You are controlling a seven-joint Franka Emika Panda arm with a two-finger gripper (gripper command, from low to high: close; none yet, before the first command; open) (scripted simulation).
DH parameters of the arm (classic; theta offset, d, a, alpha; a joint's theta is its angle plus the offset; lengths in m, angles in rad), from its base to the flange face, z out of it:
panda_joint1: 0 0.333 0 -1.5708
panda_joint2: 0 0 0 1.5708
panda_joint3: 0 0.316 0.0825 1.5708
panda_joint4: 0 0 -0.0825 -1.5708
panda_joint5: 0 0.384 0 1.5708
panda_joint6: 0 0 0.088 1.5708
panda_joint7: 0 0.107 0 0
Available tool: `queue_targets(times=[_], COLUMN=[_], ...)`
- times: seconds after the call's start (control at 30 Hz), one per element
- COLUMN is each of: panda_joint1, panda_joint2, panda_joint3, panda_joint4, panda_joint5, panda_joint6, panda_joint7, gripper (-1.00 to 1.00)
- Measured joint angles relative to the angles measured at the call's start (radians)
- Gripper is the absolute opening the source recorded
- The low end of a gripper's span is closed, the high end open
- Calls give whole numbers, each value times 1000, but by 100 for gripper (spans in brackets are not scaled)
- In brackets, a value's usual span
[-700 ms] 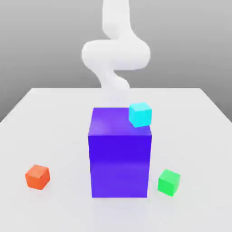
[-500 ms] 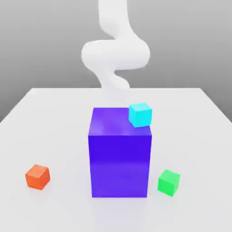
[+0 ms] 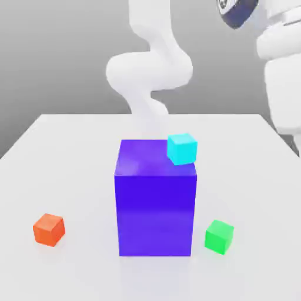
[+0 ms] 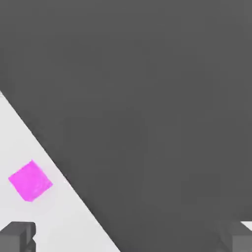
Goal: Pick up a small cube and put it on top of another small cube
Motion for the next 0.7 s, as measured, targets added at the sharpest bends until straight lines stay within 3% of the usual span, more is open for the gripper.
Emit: queue_targets(times=[0.4,0.53,0.57,0.7], panda_joint1=[109,131,133,133], panda_joint2=[426,571,594,594], panda_joint3=[69,58,56,56], panda_joint4=[93,127,133,133], panda_joint5=[-163,-195,-197,-197], panda_joint6=[80,169,186,185], panda_joint7=[-223,-228,-227,-228], gripper=[0,0,-100,-100])
